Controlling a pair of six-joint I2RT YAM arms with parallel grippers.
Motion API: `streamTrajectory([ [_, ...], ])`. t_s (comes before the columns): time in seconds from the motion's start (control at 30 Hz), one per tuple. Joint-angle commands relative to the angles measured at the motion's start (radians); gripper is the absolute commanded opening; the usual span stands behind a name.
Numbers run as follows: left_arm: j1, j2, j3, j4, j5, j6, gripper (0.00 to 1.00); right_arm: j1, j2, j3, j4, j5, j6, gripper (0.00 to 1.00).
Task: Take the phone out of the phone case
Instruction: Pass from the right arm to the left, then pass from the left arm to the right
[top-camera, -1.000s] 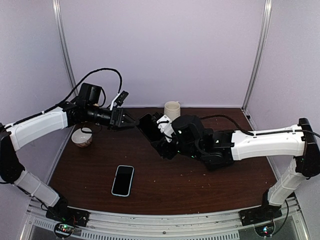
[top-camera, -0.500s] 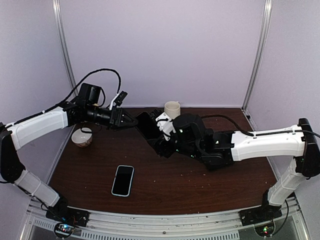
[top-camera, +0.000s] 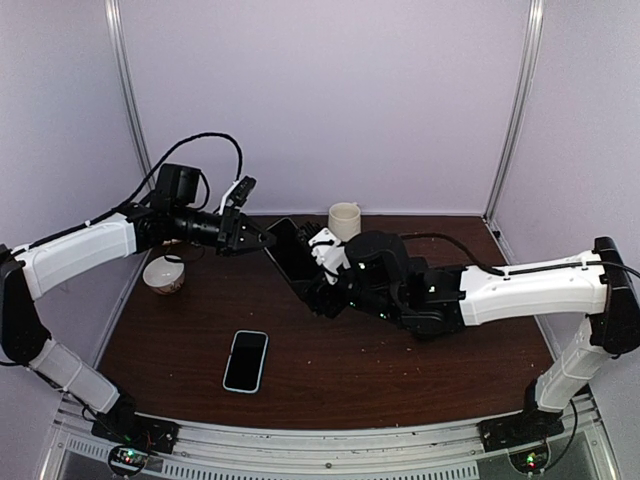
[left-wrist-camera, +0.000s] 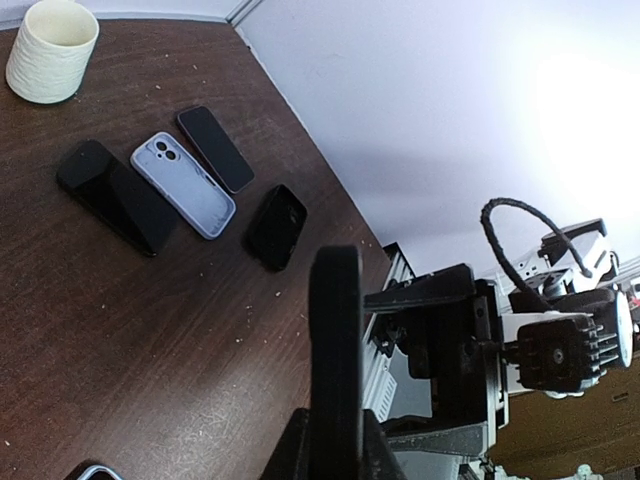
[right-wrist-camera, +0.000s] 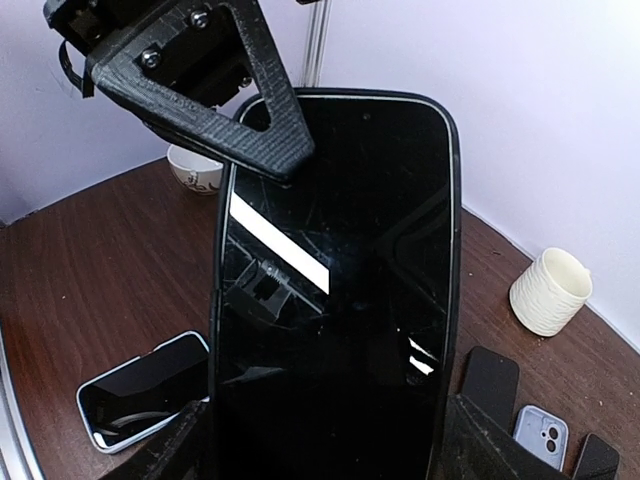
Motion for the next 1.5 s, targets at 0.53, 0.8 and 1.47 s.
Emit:
streamTrajectory([
  [0.53,0.005,-0.210,-0.064,0.196,0.014,0.135,0.00,-0.159,-0.292,-0.179,-0.014,-0.339,0.453,0.99],
  [0.8,0.005,-0.236,-0.148,0.549,0.162,-0.054,0.00,-0.200,-0.316,-0.305,0.299,-0.653,0.561,0.96],
  [1.47,0.005,-0.249,-0.188,0.747,0.202,-0.185,0.00,-0.199,-0.193,-0.147,0.516,-0.867,0.630,0.33],
])
